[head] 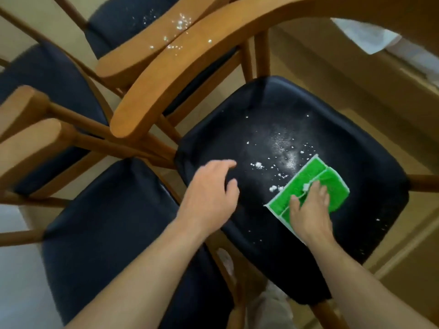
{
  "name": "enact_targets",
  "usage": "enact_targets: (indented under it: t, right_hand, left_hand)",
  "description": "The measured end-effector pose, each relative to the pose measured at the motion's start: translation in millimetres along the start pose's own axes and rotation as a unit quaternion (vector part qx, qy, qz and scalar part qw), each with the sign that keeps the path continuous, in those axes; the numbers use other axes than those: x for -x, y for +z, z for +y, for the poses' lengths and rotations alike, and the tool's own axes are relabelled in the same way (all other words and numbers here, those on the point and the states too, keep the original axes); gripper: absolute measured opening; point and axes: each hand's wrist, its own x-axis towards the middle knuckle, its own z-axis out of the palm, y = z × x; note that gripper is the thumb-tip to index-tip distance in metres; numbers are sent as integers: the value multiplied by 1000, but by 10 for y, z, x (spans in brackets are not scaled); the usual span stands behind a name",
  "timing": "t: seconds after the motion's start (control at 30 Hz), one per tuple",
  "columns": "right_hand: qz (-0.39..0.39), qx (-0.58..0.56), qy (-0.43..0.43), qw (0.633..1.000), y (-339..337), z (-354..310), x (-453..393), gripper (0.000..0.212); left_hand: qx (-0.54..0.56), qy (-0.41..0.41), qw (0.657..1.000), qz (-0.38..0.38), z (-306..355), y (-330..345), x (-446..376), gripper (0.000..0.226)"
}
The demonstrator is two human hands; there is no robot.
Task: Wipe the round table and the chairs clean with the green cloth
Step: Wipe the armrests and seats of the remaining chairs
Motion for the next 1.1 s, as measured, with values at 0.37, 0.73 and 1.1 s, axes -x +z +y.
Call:
enact_targets:
  t: [0.37,0.73,1.1]
  right_hand:
    - [16,155,64,986,98,-46,-221,88]
    - [123,100,144,977,480,-314,-360,73]
    - [49,249,-241,937,901,-943,-268,60]
  left_hand:
    - [-409,92,906,54,-855,-1235,-1050,87]
    - [-342,167,922,66,-981,-1132,-1237,78]
    - [-364,168,914,65,-979,-1169,-1254,73]
